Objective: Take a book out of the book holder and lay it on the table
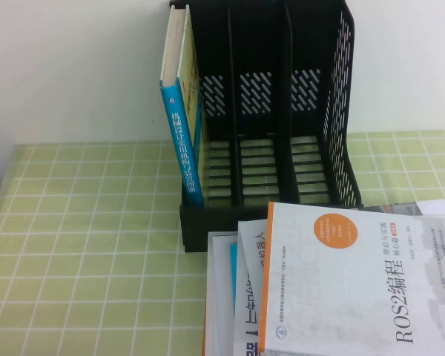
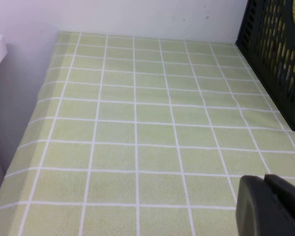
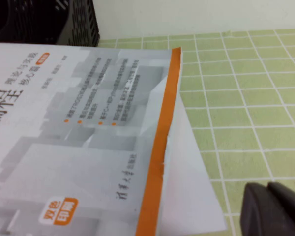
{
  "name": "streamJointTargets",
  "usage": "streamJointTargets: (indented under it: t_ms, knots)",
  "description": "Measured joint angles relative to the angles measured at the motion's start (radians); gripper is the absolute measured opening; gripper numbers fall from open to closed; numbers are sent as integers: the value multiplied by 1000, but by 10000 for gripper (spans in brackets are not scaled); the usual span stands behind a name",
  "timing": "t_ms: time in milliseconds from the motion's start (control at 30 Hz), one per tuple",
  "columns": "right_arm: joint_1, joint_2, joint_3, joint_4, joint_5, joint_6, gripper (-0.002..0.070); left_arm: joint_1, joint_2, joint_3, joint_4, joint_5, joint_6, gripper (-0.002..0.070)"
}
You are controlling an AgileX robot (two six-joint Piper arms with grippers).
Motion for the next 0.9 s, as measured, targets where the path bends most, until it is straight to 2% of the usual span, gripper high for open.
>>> streamJointTargets:
  t_ms: [900]
  knots:
    - [0,0,0,16,-60,18,-1,0,0,0,-1,-51,2,-3]
